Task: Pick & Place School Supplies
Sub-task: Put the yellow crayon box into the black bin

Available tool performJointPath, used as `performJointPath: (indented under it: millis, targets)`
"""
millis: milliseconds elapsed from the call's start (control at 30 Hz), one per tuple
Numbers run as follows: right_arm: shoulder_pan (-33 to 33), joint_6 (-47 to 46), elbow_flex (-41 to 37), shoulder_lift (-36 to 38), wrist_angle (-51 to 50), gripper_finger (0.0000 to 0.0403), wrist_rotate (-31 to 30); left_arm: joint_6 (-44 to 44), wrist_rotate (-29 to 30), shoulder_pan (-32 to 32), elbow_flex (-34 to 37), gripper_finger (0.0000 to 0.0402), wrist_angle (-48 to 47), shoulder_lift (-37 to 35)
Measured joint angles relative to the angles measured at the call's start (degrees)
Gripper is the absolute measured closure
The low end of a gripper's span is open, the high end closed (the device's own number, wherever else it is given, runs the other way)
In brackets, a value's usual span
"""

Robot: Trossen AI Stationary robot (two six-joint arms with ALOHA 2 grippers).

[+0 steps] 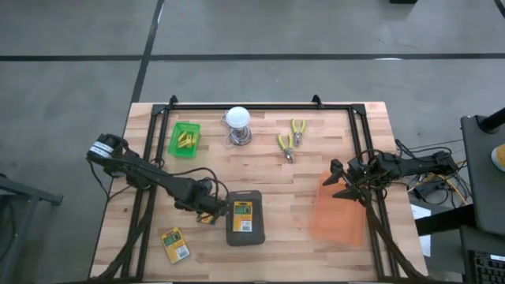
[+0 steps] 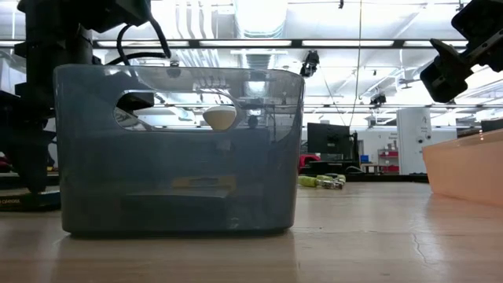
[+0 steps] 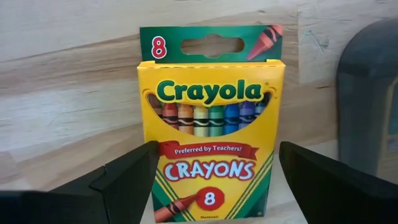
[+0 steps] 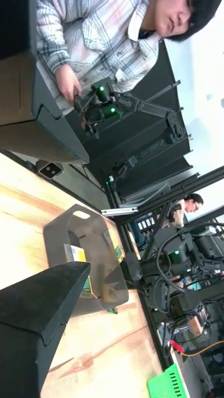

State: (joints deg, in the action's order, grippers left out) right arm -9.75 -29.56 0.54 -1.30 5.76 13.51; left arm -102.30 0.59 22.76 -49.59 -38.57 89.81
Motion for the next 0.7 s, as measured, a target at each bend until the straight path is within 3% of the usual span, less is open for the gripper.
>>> performJointPath:
  millis: [700]
  targets:
    - [0.01,0.00,0.00,0.00,0.01,0.0136,-0.01,0.09,-1.16,0.22,0.12,0.0060,-1.53,-0.10]
